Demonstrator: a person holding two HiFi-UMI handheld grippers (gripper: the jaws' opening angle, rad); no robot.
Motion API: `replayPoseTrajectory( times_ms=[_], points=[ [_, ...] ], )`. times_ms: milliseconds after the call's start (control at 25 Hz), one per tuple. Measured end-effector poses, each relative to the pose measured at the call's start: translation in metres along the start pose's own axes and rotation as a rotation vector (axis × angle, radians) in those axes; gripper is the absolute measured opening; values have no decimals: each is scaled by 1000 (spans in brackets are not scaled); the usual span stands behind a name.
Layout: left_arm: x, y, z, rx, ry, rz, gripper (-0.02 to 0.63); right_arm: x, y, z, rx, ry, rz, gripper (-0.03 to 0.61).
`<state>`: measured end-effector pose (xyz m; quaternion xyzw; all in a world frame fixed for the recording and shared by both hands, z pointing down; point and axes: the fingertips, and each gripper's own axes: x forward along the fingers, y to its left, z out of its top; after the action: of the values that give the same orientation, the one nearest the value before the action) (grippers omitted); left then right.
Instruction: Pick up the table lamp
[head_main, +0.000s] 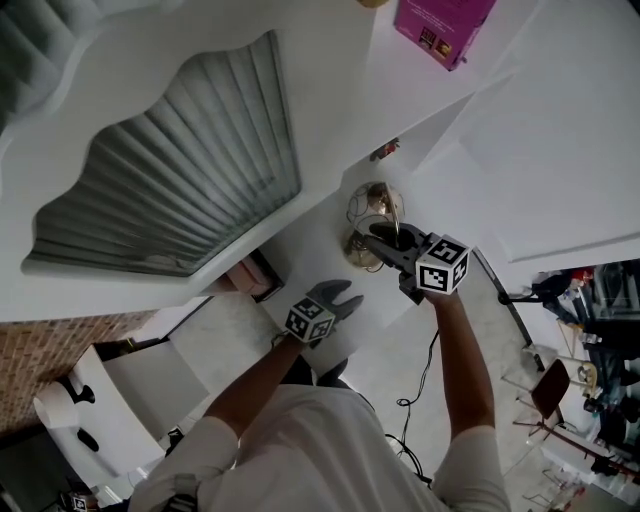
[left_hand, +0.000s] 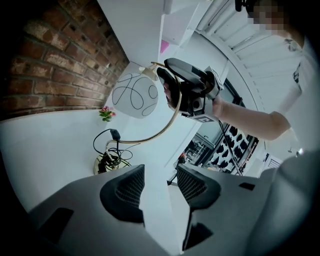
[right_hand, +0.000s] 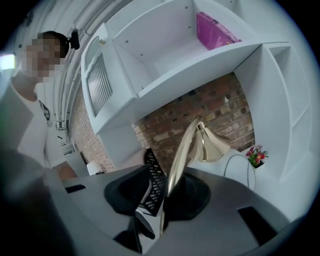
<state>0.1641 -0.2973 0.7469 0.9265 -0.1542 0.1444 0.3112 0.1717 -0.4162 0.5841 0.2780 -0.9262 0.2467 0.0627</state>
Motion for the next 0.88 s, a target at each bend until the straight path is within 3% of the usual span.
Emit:
replayPoseTrajectory(
  times_ms=[280,520,880],
  points=[
    [1,2,-9,-25,10,-8,219,12,2,8,17,-5,86,12],
    [-6,10,-15,-81,-4,1,221,11,1,11,34,-21,67,11],
    [-15,14,-24,-99,2,19,222,11,-3,14,51,-42,25,11]
  ],
)
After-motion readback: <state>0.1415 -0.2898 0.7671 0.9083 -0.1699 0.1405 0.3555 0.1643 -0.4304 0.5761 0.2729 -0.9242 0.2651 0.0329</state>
